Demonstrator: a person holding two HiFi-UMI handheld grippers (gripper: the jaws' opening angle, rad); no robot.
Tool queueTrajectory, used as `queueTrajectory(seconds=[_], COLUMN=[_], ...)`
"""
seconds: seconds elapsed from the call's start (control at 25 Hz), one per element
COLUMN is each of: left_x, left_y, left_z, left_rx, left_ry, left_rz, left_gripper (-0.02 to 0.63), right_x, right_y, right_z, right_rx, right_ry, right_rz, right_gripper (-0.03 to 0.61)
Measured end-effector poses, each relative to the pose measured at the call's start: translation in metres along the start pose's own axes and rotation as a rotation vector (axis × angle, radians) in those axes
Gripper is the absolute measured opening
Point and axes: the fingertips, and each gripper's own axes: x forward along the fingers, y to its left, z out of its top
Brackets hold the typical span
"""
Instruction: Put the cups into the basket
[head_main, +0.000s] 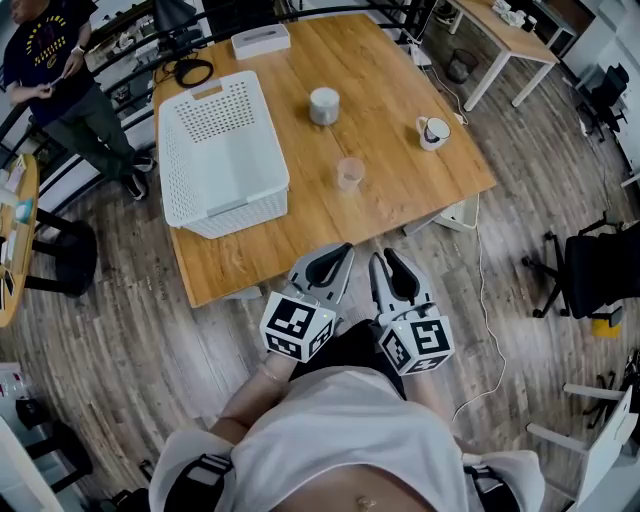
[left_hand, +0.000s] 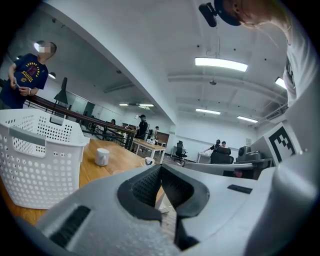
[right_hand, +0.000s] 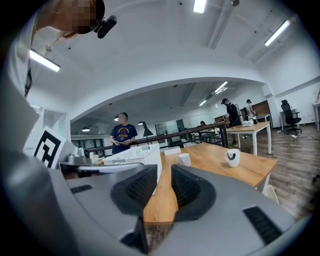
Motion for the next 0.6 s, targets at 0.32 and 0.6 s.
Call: queueTrajectory(seconds=[0.32, 0.6], left_x=[0.005, 0.016], left_y=[0.004, 0.016], left_z=[0.003, 0.001], left_rx=[-0.013, -0.036], left_ry=[-0.005, -0.002], left_rz=[0.002, 0.039], left_gripper=[0.008, 0.008], right_x=[0.008, 0.025], right_y=[-0.004, -0.014], right_z=[-0.001, -0.001], right_rx=[-0.025, -0.029], right_ry=[0.038, 0.067], right_rz=[0.004, 0.03], right_gripper=[0.081, 0.083])
